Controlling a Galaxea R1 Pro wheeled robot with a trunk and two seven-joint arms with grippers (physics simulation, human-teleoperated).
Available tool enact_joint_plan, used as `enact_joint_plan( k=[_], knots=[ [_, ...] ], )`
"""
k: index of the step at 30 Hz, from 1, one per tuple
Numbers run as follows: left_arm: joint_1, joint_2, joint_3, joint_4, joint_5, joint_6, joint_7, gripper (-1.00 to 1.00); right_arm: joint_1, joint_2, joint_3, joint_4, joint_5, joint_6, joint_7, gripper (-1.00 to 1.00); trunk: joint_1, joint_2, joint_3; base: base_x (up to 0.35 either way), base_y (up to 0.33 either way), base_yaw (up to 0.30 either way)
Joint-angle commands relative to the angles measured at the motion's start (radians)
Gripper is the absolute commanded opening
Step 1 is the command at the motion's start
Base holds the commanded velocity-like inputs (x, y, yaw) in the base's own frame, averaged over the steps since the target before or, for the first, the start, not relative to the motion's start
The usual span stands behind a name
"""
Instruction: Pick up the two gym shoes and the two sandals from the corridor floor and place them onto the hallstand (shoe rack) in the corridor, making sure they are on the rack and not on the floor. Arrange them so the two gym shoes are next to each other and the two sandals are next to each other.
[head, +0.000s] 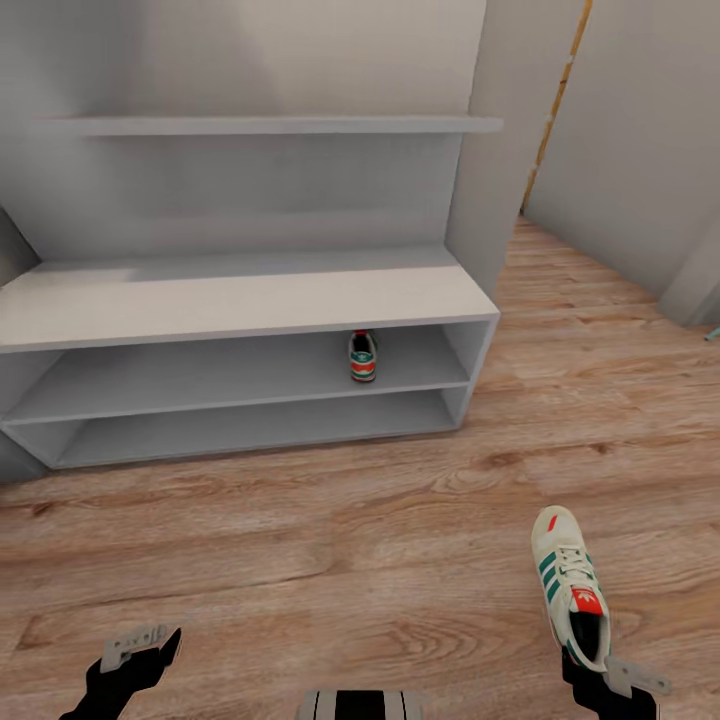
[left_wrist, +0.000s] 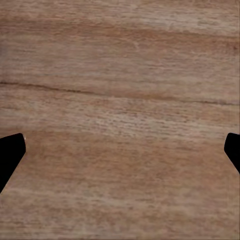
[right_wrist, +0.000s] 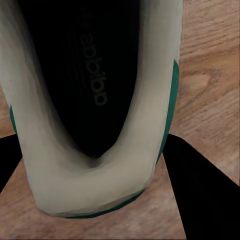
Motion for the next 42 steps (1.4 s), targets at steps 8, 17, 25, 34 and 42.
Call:
enact_joint_plan(
  k=[8, 17, 25, 34, 42],
  knots=[
    [-0.001, 0.002, 0.007, 0.001, -0.01, -0.007, -0.005, 1.0, 0.0, 0.0, -0.002, 0.0, 0.007, -0.003, -0.004, -1.0, 0.0, 0.0, -0.001, -0.002, 0.311, 0.0],
    [-0.001, 0.003, 0.007, 0.001, -0.01, -0.007, -0.005, 1.0, -0.001, 0.0, -0.002, -0.001, 0.006, -0.003, -0.004, -1.0, 0.0, 0.0, -0.001, -0.032, 0.311, 0.123],
    [-0.001, 0.003, 0.007, 0.001, -0.011, -0.007, -0.005, 1.0, 0.0, 0.0, -0.002, -0.001, 0.006, -0.003, -0.004, -1.0, 0.0, 0.0, -0.001, -0.137, 0.301, 0.174],
    [-0.001, 0.003, 0.007, 0.001, -0.012, -0.007, -0.005, 1.0, -0.001, 0.0, -0.002, -0.002, 0.005, -0.003, -0.004, -1.0, 0.0, 0.0, -0.001, -0.043, 0.283, 0.006],
    [-0.001, 0.003, 0.007, 0.0, -0.012, -0.007, -0.006, 1.0, 0.0, 0.0, -0.002, -0.002, 0.006, -0.003, -0.002, -1.0, 0.0, 0.0, -0.001, -0.001, 0.046, 0.0]
  ],
)
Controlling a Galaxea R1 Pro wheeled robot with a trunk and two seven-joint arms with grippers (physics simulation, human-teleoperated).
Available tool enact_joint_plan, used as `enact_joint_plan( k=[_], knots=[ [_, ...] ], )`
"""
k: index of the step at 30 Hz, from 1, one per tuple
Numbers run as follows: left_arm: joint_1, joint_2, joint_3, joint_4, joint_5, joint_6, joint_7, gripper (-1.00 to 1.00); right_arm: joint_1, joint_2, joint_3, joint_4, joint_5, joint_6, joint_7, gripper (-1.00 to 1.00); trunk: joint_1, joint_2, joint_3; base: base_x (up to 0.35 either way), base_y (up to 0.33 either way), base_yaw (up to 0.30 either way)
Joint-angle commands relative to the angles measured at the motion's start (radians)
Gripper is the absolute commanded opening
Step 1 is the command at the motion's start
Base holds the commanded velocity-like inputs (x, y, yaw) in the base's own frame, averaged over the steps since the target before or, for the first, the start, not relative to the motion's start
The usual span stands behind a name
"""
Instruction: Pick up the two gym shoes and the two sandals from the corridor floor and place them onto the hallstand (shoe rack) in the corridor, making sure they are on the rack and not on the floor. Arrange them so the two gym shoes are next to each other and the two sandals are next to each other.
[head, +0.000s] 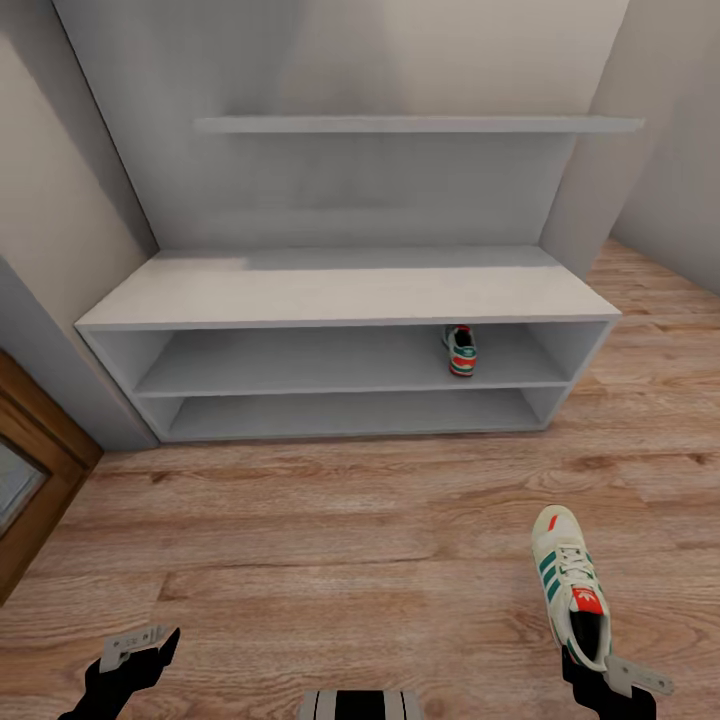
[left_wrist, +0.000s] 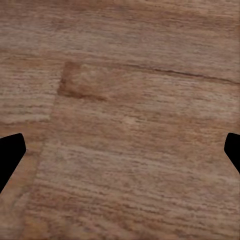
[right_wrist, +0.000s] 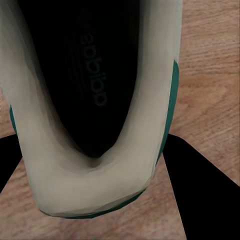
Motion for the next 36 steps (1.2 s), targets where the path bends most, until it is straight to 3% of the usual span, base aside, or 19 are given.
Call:
enact_joint_plan(
  k=[1, 15, 18, 19, 21, 24, 27, 30, 31, 33, 34, 35, 36],
  knots=[
    [-0.001, -0.001, 0.006, 0.001, -0.011, -0.007, -0.006, 1.0, -0.001, 0.0, -0.002, 0.001, 0.007, -0.003, -0.003, -1.0, 0.0, 0.0, -0.001, 0.0, 0.008, 0.0],
    [0.0, -0.013, -0.005, 0.032, -0.02, -0.052, -0.011, 1.0, -0.001, 0.002, 0.002, 0.004, 0.011, 0.0, 0.001, -1.0, 0.0, 0.0, -0.001, 0.0, 0.001, 0.0],
    [0.0, -0.011, -0.006, 0.034, -0.019, -0.06, -0.016, 1.0, -0.001, 0.004, 0.018, 0.004, 0.012, 0.003, 0.003, -1.0, 0.0, 0.0, -0.001, 0.0, 0.0, 0.0],
    [0.0, -0.006, -0.006, 0.034, -0.018, -0.063, -0.021, 1.0, -0.003, 0.024, 0.079, -0.001, 0.011, 0.009, 0.001, -1.0, 0.0, 0.0, -0.001, 0.0, 0.0, 0.0],
    [0.001, -0.003, -0.006, 0.035, -0.017, -0.064, -0.029, 1.0, -0.006, 0.046, 0.145, -0.004, 0.011, 0.022, -0.003, -1.0, 0.0, 0.0, -0.001, 0.0, 0.0, 0.0],
    [0.002, -0.002, -0.006, 0.035, -0.018, -0.065, -0.042, 1.0, -0.019, 0.075, 0.211, -0.009, 0.01, 0.056, -0.005, -1.0, 0.0, 0.0, -0.001, 0.0, 0.0, 0.0],
    [0.004, -0.001, -0.006, 0.036, -0.018, -0.075, -0.065, 1.0, -0.085, 0.135, 0.284, -0.033, 0.01, 0.209, -0.021, -1.0, 0.0, 0.0, -0.001, 0.0, 0.0, 0.0],
    [0.012, -0.002, -0.007, 0.043, -0.018, -0.097, -0.072, 1.0, -0.131, 0.166, 0.3, -0.065, 0.009, 0.33, -0.034, -1.0, 0.0, 0.0, -0.001, 0.0, 0.0, 0.0],
    [0.018, -0.006, -0.007, 0.05, -0.018, -0.117, -0.074, 1.0, -0.162, 0.203, 0.308, -0.124, 0.009, 0.423, -0.048, -1.0, 0.0, 0.0, -0.001, 0.0, 0.0, 0.0],
    [0.02, -0.008, -0.008, 0.051, -0.017, -0.124, -0.075, 1.0, -0.174, 0.23, 0.31, -0.188, 0.008, 0.475, -0.071, -1.0, 0.0, 0.0, -0.001, 0.0, 0.0, 0.0],
    [0.022, -0.01, -0.011, 0.054, -0.019, -0.129, -0.077, 1.0, -0.183, 0.272, 0.315, -0.305, 0.007, 0.572, -0.13, -1.0, 0.0, 0.0, -0.001, 0.0, 0.0, 0.0],
    [0.024, -0.011, -0.011, 0.054, -0.021, -0.13, -0.079, 1.0, -0.186, 0.282, 0.321, -0.349, 0.006, 0.618, -0.152, -1.0, 0.0, 0.0, -0.001, 0.0, 0.0, 0.0],
    [0.03, -0.01, -0.012, 0.051, -0.025, -0.131, -0.102, 1.0, -0.204, 0.282, 0.348, -0.424, 0.005, 0.721, -0.178, -1.0, 0.0, 0.0, -0.001, 0.0, 0.0, 0.0]
  ],
)
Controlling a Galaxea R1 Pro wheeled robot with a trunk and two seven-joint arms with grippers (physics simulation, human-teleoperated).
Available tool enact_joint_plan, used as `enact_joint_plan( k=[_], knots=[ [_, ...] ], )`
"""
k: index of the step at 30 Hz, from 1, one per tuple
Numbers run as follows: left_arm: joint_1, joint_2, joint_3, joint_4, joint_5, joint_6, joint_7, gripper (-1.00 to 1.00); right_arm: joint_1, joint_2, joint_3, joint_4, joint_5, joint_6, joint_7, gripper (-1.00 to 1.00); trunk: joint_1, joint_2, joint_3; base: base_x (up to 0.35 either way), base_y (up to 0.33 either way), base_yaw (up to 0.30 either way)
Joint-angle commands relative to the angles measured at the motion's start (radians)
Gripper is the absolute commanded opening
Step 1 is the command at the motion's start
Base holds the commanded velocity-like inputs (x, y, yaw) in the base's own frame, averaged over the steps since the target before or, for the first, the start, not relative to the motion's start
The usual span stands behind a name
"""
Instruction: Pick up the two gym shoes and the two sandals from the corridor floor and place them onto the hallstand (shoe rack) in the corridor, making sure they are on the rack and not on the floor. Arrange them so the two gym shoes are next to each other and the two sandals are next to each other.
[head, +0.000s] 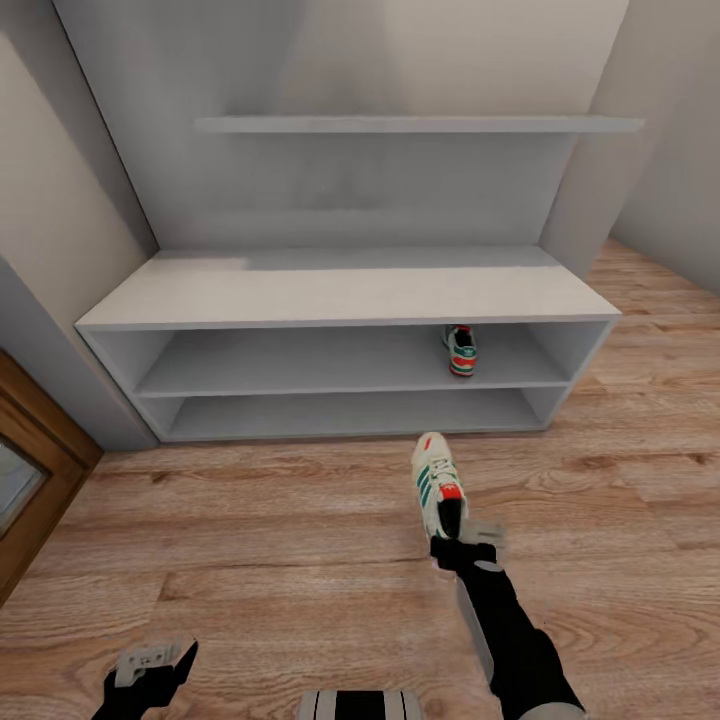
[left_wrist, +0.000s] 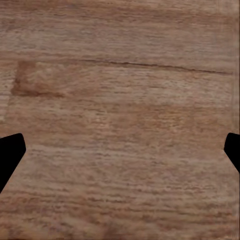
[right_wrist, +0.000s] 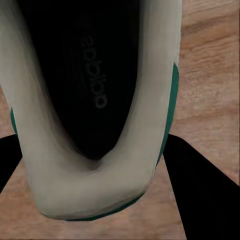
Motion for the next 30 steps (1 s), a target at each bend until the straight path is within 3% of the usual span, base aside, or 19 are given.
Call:
enact_joint_plan(
  k=[1, 4, 7, 8, 11, 12, 17, 21, 26, 30],
  knots=[
    [0.002, 0.0, 0.007, -0.005, -0.012, -0.007, -0.03, 1.0, -0.022, 0.001, 0.024, -0.041, 0.004, 0.076, -0.011, -1.0, 0.0, 0.0, -0.001, 0.0, 0.0, 0.0],
    [0.005, 0.002, 0.007, -0.009, -0.014, -0.007, -0.058, 1.0, -0.071, 0.001, 0.05, -0.075, 0.003, 0.138, -0.031, -1.0, 0.0, 0.0, -0.001, 0.0, 0.0, 0.0],
    [0.007, 0.005, 0.004, -0.006, -0.018, -0.01, -0.064, 1.0, -0.089, 0.001, 0.055, -0.078, 0.003, 0.149, -0.078, -1.0, 0.0, 0.0, -0.001, 0.0, 0.0, 0.0],
    [0.008, 0.007, -0.001, 0.001, -0.082, -0.051, -0.068, 1.0, -0.131, 0.001, 0.057, -0.073, 0.001, 0.154, -0.148, -1.0, 0.0, 0.0, -0.001, 0.0, 0.0, 0.0],
    [0.008, 0.005, -0.004, 0.009, -0.174, -0.103, -0.099, 1.0, -0.163, 0.001, 0.064, -0.075, 0.0, 0.156, -0.162, -1.0, 0.0, 0.0, -0.001, 0.0, 0.0, 0.0],
    [0.008, 0.006, -0.004, 0.013, -0.187, -0.109, -0.124, 1.0, -0.166, 0.001, 0.071, -0.078, 0.0, 0.157, -0.163, -1.0, 0.0, 0.0, -0.001, 0.0, 0.0, 0.0],
    [0.008, 0.012, -0.004, 0.016, -0.204, -0.119, -0.252, 1.0, -0.17, 0.001, 0.123, -0.082, 0.0, 0.167, -0.164, -1.0, 0.0, 0.0, -0.001, 0.0, 0.0, 0.0],
    [0.008, 0.017, -0.002, 0.013, -0.205, -0.119, -0.345, 1.0, -0.17, 0.001, 0.138, -0.083, 0.0, 0.17, -0.164, -1.0, 0.0, 0.0, -0.001, 0.0, 0.0, 0.0],
    [0.007, 0.017, -0.004, 0.01, -0.206, -0.118, -0.413, 1.0, -0.17, 0.001, 0.143, -0.1, 0.0, 0.171, -0.164, -1.0, 0.0, 0.0, -0.001, 0.0, 0.0, 0.0],
    [0.006, 0.018, -0.005, 0.008, -0.205, -0.117, -0.428, 1.0, -0.17, 0.001, 0.144, -0.11, 0.0, 0.17, -0.164, -1.0, 0.0, 0.0, -0.001, 0.005, 0.0, 0.0]
  ],
)
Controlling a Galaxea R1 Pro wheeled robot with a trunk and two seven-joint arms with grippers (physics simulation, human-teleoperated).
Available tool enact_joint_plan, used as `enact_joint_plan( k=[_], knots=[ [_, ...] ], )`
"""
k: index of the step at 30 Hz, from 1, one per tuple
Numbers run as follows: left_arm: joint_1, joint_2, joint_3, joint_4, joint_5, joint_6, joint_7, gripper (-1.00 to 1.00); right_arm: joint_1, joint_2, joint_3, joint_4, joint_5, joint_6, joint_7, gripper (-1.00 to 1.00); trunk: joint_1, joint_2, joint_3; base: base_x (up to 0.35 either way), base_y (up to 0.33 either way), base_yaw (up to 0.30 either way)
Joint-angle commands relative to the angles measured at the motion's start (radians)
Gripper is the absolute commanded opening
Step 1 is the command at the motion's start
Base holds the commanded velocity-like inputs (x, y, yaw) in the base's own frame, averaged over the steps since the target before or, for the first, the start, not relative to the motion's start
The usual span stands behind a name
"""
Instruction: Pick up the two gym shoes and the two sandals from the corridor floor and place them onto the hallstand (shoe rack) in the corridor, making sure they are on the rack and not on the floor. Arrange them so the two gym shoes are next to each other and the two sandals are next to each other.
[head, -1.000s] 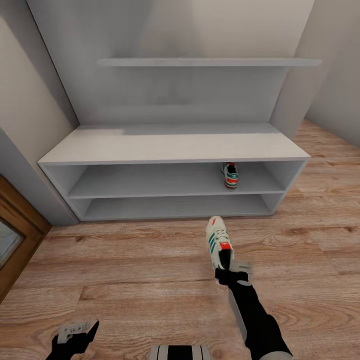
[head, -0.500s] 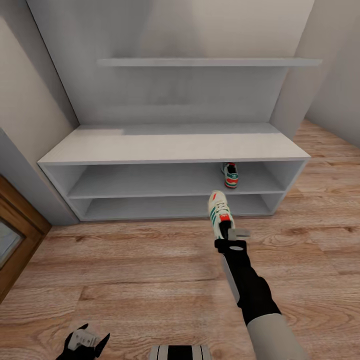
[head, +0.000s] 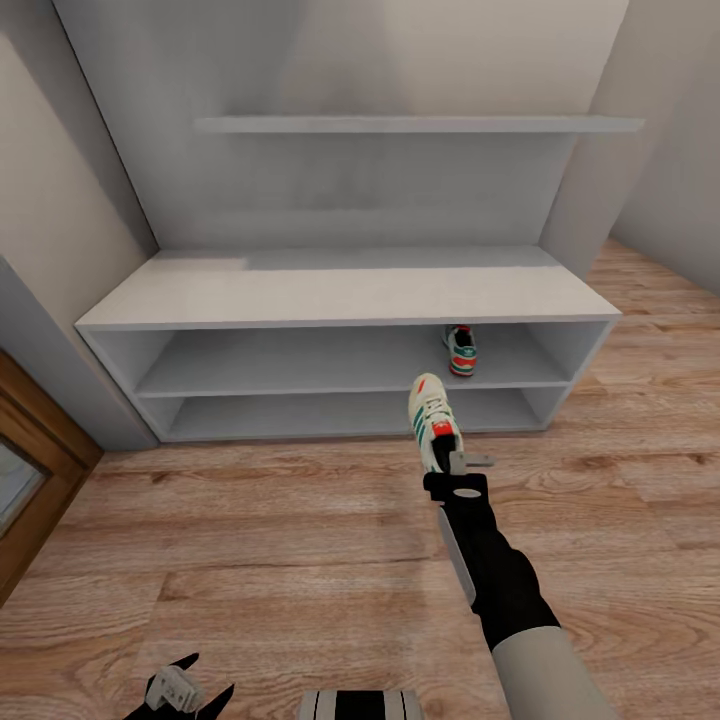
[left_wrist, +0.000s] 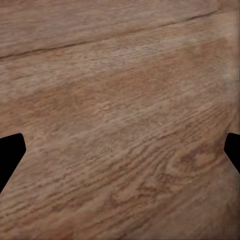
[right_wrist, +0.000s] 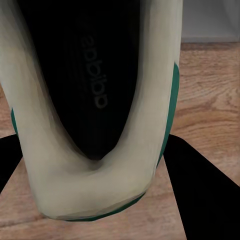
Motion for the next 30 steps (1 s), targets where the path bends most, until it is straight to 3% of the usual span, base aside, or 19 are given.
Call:
enact_joint_plan(
  k=[1, 19, 24, 30],
  knots=[
    [-0.001, 0.0, 0.006, -0.001, -0.008, -0.004, -0.006, 1.0, -0.001, 0.0, 0.001, 0.0, 0.006, 0.008, -0.002, -1.0, 0.0, 0.0, -0.001, 0.045, 0.0, 0.0],
    [-0.003, 0.0, 0.016, -0.003, -0.004, 0.001, -0.01, 1.0, 0.001, 0.0, -0.002, 0.009, 0.009, 0.008, -0.002, -1.0, 0.0, 0.0, -0.001, 0.163, 0.116, 0.0],
    [0.001, -0.002, 0.022, 0.001, -0.003, 0.003, -0.012, 1.0, -0.002, 0.0, -0.029, 0.029, 0.004, 0.004, -0.001, -1.0, 0.0, 0.0, -0.001, 0.0, 0.0, 0.0],
    [0.014, -0.005, 0.025, 0.004, 0.003, 0.003, -0.016, 1.0, -0.005, 0.0, 0.005, -0.005, 0.002, 0.019, -0.002, -1.0, 0.0, 0.0, -0.001, 0.0, 0.0, 0.0]
  ],
)
